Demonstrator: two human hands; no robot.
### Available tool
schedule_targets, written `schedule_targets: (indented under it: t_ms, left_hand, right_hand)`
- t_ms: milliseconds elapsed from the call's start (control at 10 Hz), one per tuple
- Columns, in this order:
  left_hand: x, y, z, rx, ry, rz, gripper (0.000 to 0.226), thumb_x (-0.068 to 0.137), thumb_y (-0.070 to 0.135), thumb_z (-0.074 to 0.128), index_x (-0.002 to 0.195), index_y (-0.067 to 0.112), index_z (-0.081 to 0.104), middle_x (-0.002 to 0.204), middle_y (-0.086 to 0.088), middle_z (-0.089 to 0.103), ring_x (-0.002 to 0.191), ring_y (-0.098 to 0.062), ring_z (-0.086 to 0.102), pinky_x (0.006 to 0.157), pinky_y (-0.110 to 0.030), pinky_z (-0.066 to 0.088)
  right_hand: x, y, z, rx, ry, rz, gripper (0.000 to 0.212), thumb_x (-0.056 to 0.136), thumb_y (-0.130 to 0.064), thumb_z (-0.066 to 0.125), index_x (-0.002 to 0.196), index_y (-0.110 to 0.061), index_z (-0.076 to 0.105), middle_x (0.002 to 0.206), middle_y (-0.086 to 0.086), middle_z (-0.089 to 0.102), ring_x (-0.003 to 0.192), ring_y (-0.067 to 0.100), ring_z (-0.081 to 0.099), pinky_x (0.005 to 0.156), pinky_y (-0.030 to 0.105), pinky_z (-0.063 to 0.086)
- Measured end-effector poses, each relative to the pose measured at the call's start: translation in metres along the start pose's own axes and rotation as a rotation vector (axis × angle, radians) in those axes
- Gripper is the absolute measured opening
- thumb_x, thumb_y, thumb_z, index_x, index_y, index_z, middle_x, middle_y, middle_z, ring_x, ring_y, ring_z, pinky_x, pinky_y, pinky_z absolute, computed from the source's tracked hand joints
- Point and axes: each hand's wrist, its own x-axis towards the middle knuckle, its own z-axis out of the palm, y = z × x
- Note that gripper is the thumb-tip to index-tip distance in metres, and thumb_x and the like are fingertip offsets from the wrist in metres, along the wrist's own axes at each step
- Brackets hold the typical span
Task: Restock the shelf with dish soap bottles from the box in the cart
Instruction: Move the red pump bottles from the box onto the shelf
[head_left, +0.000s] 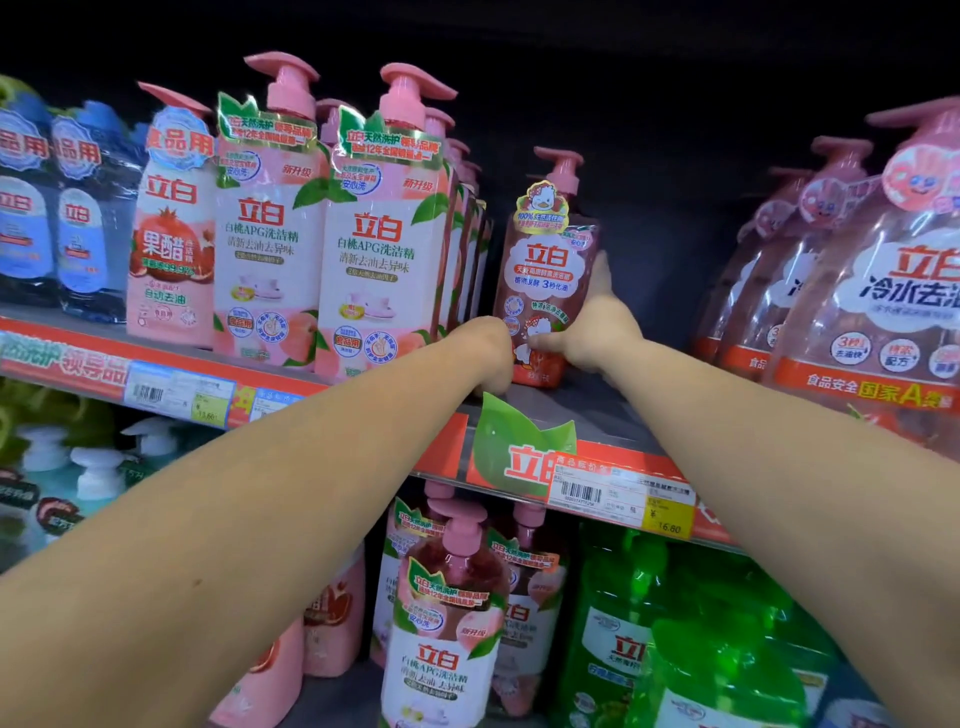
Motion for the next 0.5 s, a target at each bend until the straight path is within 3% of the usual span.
schedule_targets:
  t_ms: [100,200,400,500]
  left_hand:
    - [0.001,0.000,-0.001,0.144,-0.038,0.073,0.025,0.092,0.010,0.057,0.115,0.004,0.064,0.077,-0.002,0.050,0.084,-0.023,0.049,0.064,-0.028,0.046]
    - [0.003,0.001,0.002,0.113,-0.052,0.062,0.025,0.097,0.018,0.054,0.114,0.005,0.066,0.095,-0.007,0.056,0.085,-0.023,0.049,0.083,-0.029,0.048]
    - [0.001,-0.001,0.001,0.011,-0.069,0.017,0.034,0.093,0.023,0.062,0.121,0.004,0.062,0.106,-0.010,0.059,0.089,-0.023,0.051,0.085,-0.030,0.047]
    - [-0.011,0.000,-0.008,-0.135,-0.061,0.039,0.043,0.090,0.031,0.066,0.124,0.005,0.061,0.119,-0.009,0.064,0.107,-0.027,0.060,0.093,-0.031,0.048]
  right_hand:
    - [0.003,0.000,0.002,0.005,-0.011,-0.004,0.123,0.075,-0.024,0.083,0.153,-0.023,-0.013,0.141,0.006,0.050,0.126,0.029,0.052,0.105,0.043,0.042]
    - [0.005,0.001,0.004,0.004,-0.017,-0.005,0.121,0.076,-0.025,0.082,0.154,-0.023,-0.011,0.141,0.005,0.049,0.125,0.028,0.052,0.104,0.043,0.043]
    - [0.002,0.007,0.003,0.008,-0.029,-0.031,0.114,0.079,-0.023,0.079,0.154,-0.023,-0.006,0.143,0.006,0.047,0.128,0.028,0.049,0.105,0.044,0.042]
    - [-0.004,0.007,-0.005,0.040,-0.042,-0.058,0.112,0.078,-0.020,0.080,0.154,-0.023,-0.002,0.143,0.005,0.048,0.127,0.027,0.050,0.105,0.043,0.043]
